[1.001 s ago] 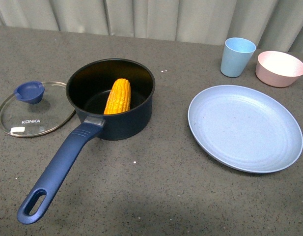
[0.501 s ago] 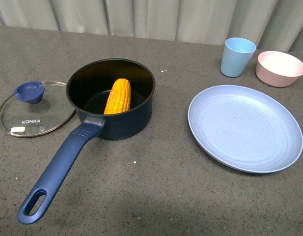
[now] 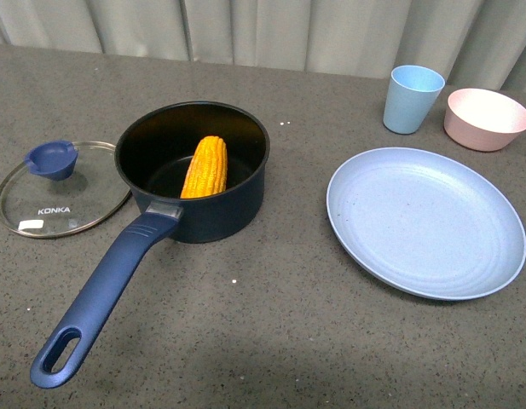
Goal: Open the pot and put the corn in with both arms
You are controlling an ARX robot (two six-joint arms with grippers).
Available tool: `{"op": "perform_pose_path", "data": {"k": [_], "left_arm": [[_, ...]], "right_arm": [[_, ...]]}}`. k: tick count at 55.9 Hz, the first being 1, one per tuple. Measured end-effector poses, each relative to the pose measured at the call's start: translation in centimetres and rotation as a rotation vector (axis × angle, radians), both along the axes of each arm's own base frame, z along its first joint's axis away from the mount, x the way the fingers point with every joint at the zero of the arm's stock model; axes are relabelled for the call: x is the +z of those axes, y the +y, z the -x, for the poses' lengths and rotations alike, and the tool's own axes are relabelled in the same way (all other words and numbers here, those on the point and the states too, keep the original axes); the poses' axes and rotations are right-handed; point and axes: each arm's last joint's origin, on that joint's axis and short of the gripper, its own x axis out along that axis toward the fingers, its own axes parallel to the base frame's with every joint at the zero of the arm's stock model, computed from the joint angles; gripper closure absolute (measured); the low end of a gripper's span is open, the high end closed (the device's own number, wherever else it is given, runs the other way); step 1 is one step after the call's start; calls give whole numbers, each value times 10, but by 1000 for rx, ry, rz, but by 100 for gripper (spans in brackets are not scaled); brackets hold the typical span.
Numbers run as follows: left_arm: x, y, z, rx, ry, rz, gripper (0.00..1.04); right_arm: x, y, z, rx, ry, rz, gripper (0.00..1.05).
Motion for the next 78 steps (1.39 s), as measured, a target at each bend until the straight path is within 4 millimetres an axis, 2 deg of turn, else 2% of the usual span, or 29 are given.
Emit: {"op": "perform_pose_path", "data": {"k": [13, 21, 40, 53, 78], "left_arm": [[0, 0, 0, 0, 0, 0, 7], [0, 0, 0, 0, 0, 0, 7], [0, 0, 0, -1, 0, 0, 7], [0, 0, 0, 0, 0, 0, 7], [0, 0, 0, 0, 0, 0, 7]], "right_arm": [[-3, 0, 12, 3, 7, 0, 104], [-3, 0, 12, 2, 6, 0, 102], [-3, 0, 12, 2, 6, 0, 44], [-3, 0, 12, 2, 6, -1, 8], [-3, 0, 12, 2, 6, -3, 9]]}}
